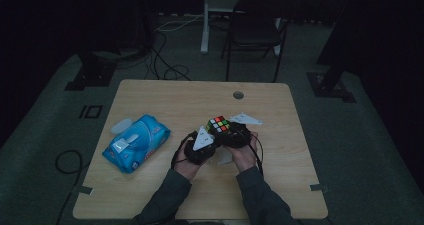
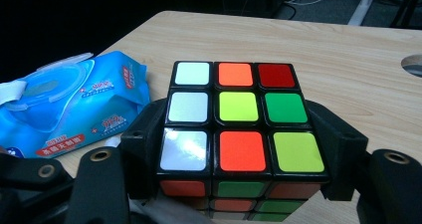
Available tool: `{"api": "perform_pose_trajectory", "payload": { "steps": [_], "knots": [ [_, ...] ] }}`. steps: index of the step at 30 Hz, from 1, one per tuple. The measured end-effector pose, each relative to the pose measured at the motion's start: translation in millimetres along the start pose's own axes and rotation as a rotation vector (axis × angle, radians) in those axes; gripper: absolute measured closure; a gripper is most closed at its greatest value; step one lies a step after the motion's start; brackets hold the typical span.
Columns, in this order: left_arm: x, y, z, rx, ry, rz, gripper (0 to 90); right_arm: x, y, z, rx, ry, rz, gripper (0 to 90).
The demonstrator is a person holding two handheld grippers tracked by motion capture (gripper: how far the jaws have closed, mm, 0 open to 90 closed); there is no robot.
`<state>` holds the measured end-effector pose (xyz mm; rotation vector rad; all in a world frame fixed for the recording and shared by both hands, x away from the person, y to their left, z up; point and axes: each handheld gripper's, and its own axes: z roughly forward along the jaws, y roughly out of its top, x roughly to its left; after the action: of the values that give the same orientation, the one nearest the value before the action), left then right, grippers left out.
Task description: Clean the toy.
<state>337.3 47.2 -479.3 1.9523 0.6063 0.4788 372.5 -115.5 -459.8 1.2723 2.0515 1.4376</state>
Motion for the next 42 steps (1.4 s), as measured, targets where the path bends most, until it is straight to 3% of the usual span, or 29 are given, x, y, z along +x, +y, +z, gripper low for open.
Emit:
{"api": "perform_pose_trajectory", "payload": {
  "steps": [14,28,42],
  "knots": [
    [-0.6,-6.1,12.7,0.009,-0.004,-0.015,88.2,2.4,1.9,-1.6,-0.013,0.043,0.022,33.9],
    [-3.7,2.1,7.0,-0.022,0.025,-0.004,88.4,2.0,3.0,-1.8,-0.020,0.061,0.038,33.9],
    [-5.5,6.5,4.2,-0.054,0.026,0.003,88.4,0.2,1.4,-1.4,-0.010,0.064,0.054,33.9]
  ]
}}
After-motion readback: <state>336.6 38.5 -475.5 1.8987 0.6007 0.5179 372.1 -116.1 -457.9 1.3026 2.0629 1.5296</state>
